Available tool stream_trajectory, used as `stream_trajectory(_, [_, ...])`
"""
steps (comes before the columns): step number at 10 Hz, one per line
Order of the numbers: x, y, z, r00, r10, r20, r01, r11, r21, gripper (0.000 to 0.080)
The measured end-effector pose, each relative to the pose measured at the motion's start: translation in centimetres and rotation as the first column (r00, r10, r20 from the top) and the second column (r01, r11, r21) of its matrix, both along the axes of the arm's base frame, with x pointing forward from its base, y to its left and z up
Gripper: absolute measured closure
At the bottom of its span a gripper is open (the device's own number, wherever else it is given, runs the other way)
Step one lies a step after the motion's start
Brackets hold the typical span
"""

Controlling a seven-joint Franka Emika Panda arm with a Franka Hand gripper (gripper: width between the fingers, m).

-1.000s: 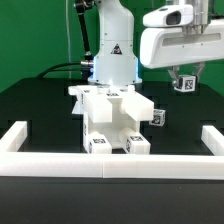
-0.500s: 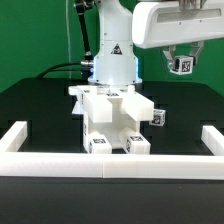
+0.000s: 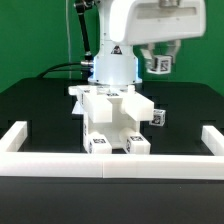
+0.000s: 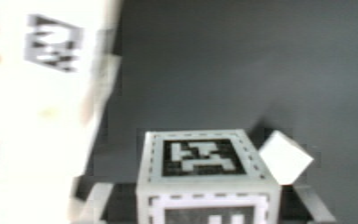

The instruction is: Assemble chair

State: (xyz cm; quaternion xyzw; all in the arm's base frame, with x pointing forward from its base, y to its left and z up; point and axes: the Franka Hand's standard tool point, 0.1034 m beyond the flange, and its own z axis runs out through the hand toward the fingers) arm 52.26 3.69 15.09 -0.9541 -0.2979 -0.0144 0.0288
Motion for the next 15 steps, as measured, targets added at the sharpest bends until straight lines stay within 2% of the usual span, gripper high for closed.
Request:
stream_trajectory(2, [0.1, 0.4, 0.0, 1.000, 0.009, 0.003, -0.009, 1.000, -0.002, 0.0514])
stream_trajectory(5, [0.2, -0.2, 0.0, 1.000, 0.024, 0.005, -0.024, 1.000, -0.004, 0.0514])
stream_trajectory(7, [1.4, -2.3, 0.2, 0.997, 0.073, 0.020, -0.073, 0.997, -0.011, 0.0514])
stream_trajectory(9, [2.1, -3.5, -0.4, 0.992, 0.128, 0.023, -0.128, 0.992, -0.017, 0.0514])
stream_trajectory(13, [2.0, -3.4, -0.6, 0.992, 0.128, 0.018, -0.127, 0.992, -0.017, 0.0514])
stream_trajectory(15, [1.7, -3.4, -1.5, 0.991, 0.130, 0.003, -0.130, 0.991, -0.017, 0.0514])
